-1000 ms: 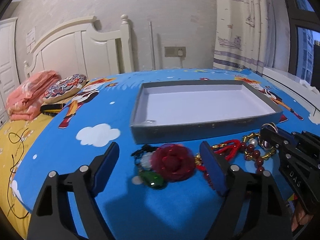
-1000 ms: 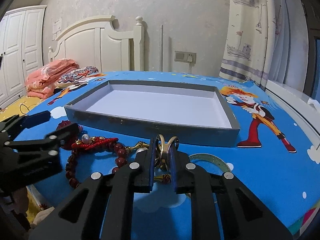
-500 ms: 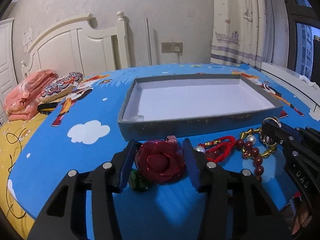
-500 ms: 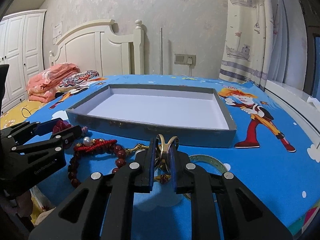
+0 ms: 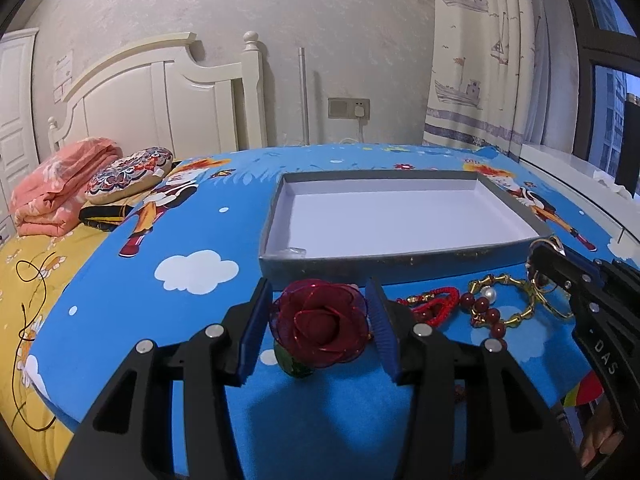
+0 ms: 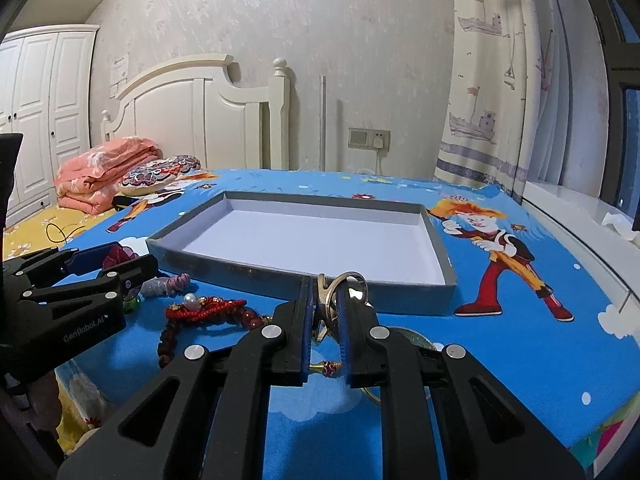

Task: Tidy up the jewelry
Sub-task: 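Carry both items into the white tray and open both tools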

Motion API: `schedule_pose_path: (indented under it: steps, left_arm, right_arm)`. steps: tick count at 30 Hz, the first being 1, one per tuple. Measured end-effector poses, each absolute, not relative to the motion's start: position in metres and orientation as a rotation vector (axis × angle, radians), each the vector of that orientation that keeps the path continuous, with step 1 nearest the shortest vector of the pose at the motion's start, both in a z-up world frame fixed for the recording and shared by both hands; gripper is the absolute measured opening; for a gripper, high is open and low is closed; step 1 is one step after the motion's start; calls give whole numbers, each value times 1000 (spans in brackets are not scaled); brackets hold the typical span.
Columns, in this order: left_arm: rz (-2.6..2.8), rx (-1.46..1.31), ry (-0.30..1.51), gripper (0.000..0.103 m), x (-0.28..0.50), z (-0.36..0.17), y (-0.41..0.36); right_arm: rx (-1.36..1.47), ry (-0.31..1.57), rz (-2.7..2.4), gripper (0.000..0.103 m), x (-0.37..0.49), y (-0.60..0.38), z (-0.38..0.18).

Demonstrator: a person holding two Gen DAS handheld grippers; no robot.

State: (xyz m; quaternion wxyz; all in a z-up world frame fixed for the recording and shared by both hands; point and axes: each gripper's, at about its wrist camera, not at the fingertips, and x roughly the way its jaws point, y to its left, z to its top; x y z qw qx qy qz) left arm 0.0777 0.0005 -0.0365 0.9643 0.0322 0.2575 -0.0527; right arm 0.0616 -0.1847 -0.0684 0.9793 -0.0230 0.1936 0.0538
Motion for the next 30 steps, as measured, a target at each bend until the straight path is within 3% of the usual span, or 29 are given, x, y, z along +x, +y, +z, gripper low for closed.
schedule_pose_path:
  steps: [17,30]
  left_arm:
    - [-164,10,538,47,133,-2,-4]
    - [-104,76,547,47,207,14,-26]
  right_arm:
    - [-65,365,75,13,103,-199,-35]
    - [-50,445,58,13,179,-194,-26]
